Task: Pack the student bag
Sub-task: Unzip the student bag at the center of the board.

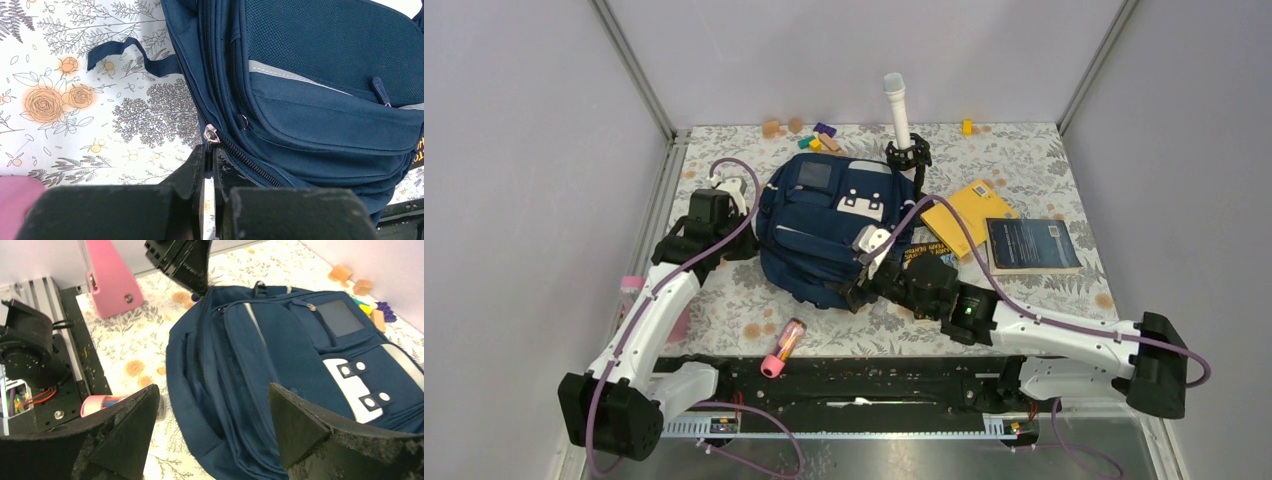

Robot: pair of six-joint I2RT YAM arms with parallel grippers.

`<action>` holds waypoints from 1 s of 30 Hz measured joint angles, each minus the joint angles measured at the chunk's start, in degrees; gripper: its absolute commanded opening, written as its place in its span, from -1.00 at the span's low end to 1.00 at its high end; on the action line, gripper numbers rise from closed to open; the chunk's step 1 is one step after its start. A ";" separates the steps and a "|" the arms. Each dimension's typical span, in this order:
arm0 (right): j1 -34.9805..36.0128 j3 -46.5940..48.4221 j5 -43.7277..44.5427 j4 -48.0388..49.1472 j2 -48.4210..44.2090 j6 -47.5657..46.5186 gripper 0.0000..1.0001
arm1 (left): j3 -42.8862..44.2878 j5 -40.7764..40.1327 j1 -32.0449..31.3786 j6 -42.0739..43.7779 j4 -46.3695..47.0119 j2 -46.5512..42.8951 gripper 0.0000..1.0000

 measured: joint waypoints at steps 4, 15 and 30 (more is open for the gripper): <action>3.67 1.11 1.95 -0.57 3.28 -0.17 0.75 | 0.00 0.07 -0.48 0.02 0.00 -1.01 -1.00; 7.21 1.01 1.40 5.99 8.70 -5.62 0.74 | 0.00 1.09 -0.68 0.02 0.02 -1.09 -1.00; 11.89 5.81 8.07 8.46 23.32 -11.72 0.87 | 0.00 2.47 -0.68 0.00 0.07 -0.81 -1.00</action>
